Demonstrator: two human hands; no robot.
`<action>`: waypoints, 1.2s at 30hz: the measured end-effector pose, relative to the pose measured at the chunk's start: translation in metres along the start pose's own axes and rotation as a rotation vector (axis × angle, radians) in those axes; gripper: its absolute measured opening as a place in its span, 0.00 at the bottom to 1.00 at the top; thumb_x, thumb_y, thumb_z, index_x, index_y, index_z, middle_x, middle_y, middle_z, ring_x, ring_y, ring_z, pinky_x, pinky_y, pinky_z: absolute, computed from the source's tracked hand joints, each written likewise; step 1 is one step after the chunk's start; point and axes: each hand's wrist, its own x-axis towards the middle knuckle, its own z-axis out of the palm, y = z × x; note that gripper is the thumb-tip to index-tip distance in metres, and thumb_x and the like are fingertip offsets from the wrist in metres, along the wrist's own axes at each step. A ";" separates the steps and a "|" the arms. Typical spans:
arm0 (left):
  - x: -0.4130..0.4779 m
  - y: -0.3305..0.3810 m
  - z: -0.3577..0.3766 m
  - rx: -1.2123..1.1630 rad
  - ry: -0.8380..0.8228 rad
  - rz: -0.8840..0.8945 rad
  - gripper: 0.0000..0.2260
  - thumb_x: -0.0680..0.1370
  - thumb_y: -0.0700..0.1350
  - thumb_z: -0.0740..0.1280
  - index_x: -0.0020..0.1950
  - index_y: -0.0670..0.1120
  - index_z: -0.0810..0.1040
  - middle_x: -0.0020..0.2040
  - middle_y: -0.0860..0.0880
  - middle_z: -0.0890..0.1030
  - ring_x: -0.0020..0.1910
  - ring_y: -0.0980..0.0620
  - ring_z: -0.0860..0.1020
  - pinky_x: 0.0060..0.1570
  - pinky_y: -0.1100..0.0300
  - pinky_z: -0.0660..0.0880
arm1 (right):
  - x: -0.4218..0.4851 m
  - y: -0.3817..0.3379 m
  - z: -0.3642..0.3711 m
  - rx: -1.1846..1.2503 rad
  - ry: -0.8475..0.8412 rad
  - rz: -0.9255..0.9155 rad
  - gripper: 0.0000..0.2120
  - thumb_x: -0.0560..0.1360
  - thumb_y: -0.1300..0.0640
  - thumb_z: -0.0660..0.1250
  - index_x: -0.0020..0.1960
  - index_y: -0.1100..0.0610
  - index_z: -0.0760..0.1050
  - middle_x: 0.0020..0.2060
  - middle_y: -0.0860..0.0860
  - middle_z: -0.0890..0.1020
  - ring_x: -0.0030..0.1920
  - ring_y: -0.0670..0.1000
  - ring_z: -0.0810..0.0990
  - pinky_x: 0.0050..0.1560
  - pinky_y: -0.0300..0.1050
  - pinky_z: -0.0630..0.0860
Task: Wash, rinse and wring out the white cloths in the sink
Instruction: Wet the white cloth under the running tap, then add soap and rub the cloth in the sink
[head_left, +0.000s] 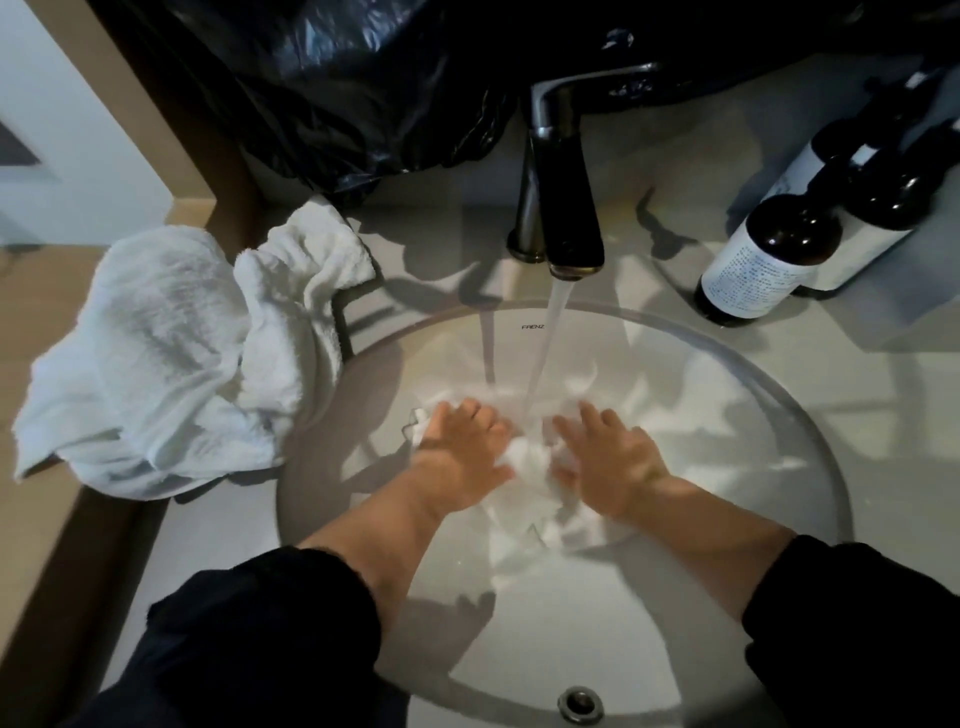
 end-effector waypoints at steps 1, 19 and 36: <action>0.000 -0.002 -0.005 -0.029 -0.014 -0.032 0.24 0.79 0.61 0.55 0.73 0.52 0.63 0.69 0.49 0.66 0.68 0.46 0.63 0.64 0.49 0.62 | -0.006 0.004 -0.015 0.069 0.046 0.030 0.24 0.79 0.43 0.54 0.71 0.53 0.60 0.69 0.54 0.64 0.64 0.55 0.68 0.54 0.49 0.73; -0.040 -0.010 -0.040 -0.538 -0.023 -0.305 0.23 0.81 0.50 0.58 0.76 0.49 0.62 0.75 0.50 0.63 0.74 0.49 0.59 0.70 0.58 0.58 | -0.034 0.025 -0.212 0.262 0.695 0.212 0.41 0.76 0.63 0.62 0.78 0.52 0.39 0.57 0.56 0.71 0.53 0.57 0.73 0.37 0.49 0.68; -0.041 -0.008 -0.029 -0.509 -0.052 -0.308 0.22 0.81 0.49 0.57 0.75 0.50 0.62 0.76 0.51 0.59 0.74 0.49 0.56 0.70 0.60 0.57 | -0.020 0.096 -0.136 0.907 0.989 0.492 0.43 0.70 0.52 0.74 0.76 0.61 0.53 0.70 0.59 0.64 0.71 0.58 0.61 0.71 0.50 0.59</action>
